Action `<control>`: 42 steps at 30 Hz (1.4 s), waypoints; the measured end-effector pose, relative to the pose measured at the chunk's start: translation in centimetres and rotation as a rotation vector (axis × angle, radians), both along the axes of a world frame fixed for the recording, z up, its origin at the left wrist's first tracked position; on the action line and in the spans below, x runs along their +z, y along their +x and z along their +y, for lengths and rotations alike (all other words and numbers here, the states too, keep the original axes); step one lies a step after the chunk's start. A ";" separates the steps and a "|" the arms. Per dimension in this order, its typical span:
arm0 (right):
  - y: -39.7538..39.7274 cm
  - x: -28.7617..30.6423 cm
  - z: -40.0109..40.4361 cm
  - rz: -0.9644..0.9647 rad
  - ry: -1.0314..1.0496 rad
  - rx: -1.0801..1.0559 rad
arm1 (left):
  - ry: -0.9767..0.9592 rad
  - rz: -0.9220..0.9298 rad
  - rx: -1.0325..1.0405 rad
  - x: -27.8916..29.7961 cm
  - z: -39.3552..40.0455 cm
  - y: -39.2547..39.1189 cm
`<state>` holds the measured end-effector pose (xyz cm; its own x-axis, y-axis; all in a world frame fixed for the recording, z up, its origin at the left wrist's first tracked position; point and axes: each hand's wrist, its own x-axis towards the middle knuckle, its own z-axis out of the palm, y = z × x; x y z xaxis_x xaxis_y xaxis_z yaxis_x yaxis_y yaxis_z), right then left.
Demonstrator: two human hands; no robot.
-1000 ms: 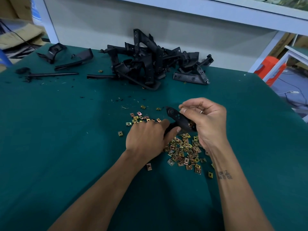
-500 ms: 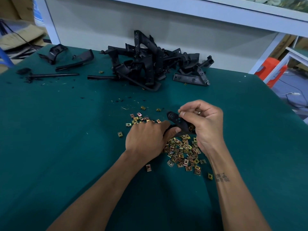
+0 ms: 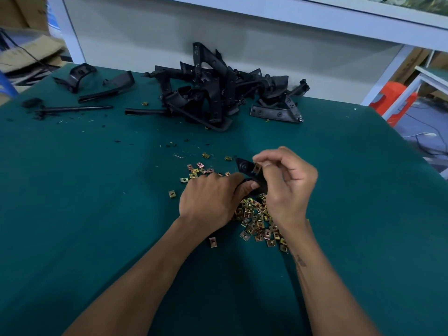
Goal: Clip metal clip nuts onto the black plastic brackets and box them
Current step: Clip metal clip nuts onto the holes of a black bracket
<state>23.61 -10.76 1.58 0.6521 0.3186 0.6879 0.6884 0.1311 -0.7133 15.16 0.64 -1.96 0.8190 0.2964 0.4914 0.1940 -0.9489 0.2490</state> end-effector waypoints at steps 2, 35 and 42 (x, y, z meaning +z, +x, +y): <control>-0.2 0.0 -0.1 0.004 0.001 -0.005 | 0.004 0.004 0.003 0.0 -0.1 0.0; 0.7 -0.5 0.6 -0.383 -0.146 -0.188 | -0.068 0.030 0.043 0.0 0.1 0.0; 1.9 -1.4 -0.6 -0.170 -0.061 -0.231 | -0.458 -0.302 0.188 -0.5 1.5 0.3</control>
<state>25.51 -11.39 0.13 0.5893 0.2196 0.7774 0.8053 -0.0827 -0.5871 15.41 2.13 -2.46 0.5752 0.6609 0.4820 0.2056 -0.6871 0.6969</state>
